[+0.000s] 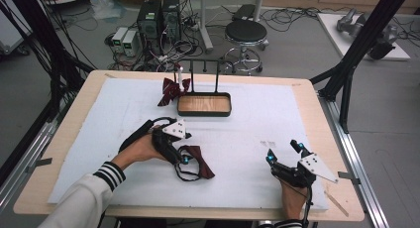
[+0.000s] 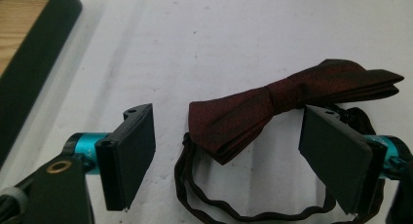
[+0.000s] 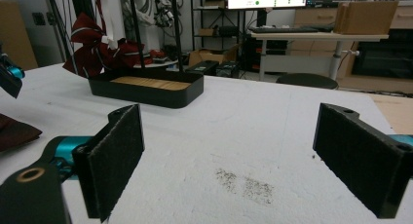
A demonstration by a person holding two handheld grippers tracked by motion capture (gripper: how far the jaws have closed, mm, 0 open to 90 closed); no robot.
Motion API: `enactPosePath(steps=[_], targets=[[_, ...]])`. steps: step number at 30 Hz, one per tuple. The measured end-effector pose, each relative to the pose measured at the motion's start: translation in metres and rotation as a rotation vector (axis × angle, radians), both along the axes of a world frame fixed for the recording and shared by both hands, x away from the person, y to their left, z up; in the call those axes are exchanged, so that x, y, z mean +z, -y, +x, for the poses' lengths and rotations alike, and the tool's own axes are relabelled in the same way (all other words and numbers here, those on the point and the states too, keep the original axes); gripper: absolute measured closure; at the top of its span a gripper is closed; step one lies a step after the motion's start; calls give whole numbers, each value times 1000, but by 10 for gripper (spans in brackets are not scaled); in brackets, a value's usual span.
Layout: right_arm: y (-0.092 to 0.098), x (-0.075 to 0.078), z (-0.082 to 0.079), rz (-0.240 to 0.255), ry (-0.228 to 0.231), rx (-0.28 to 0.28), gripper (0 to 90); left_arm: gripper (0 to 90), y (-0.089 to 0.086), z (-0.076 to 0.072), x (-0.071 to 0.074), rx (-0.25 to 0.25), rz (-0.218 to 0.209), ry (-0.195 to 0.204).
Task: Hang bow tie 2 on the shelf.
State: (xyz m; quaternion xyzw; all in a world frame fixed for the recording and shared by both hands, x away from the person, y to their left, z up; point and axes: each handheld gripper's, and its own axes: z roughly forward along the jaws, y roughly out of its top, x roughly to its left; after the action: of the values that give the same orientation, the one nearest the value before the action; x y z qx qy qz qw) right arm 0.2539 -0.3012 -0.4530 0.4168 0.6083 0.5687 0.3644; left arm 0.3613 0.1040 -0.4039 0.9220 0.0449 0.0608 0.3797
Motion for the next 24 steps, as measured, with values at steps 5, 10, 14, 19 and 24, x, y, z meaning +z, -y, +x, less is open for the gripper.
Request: enactPosePath(steps=[5, 10, 14, 19, 24], targets=[[0, 0, 0, 1, -1, 0, 105, 246, 3, 1, -4, -9, 26, -1], [1, 0, 0, 7, 1, 0, 105, 264, 5, 2, -9, -17, 66, 7], [1, 0, 0, 13, 3, -1, 106, 275, 6, 2, -11, -15, 83, 15], [1, 0, 0, 13, 2, -1, 105, 298, 8, 1, -13, -33, 106, 22], [1, 0, 0, 14, 2, -1, 105, 314, 11, 0, -15, -47, 99, 29]])
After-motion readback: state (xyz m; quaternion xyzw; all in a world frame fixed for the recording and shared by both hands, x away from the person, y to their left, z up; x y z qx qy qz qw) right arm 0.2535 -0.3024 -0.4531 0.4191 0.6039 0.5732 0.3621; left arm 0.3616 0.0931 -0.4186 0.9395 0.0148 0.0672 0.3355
